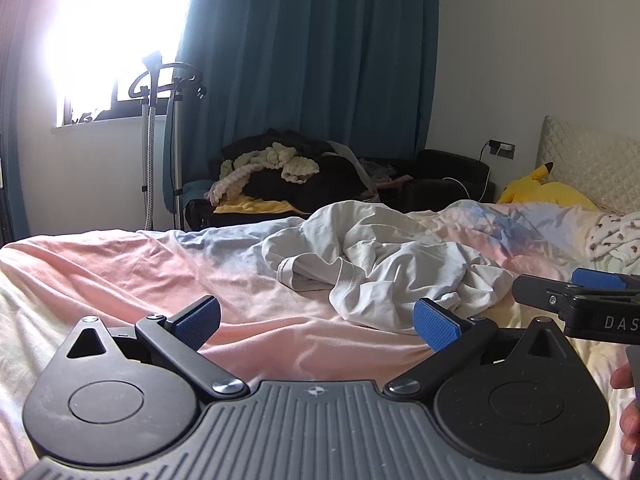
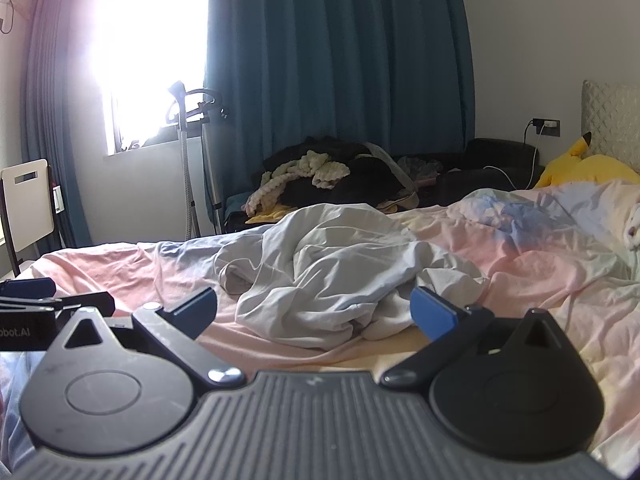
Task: Fold clothes
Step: 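Move both grippers open toward the crumpled white shirt on the bed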
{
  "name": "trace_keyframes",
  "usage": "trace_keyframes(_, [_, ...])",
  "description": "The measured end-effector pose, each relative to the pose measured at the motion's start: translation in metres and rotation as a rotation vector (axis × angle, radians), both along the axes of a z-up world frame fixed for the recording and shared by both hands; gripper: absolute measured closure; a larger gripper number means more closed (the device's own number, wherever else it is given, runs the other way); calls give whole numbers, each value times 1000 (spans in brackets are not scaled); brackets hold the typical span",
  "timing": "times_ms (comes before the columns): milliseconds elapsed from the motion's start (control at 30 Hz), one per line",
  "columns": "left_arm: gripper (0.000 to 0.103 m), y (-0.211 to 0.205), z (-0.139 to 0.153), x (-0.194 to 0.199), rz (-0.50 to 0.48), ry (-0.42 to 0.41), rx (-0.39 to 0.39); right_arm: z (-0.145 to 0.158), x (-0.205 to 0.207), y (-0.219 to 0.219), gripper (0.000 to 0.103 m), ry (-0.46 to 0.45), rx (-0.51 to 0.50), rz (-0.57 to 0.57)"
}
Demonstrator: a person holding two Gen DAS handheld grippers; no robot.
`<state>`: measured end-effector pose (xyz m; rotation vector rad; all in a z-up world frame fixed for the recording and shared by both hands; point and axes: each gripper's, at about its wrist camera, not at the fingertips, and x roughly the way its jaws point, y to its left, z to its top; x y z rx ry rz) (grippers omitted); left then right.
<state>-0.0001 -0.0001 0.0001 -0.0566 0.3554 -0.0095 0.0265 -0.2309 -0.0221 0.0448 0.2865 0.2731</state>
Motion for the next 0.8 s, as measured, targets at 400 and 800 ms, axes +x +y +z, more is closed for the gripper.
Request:
trace_keyframes(400, [0,2,3,-3,4,2,-3,-5,-7,-1,0,-29,4,-17])
trace_keyframes(800, [0,-3,1,-2,18,5,25,-6,-11,-5,0,-25,26,-23])
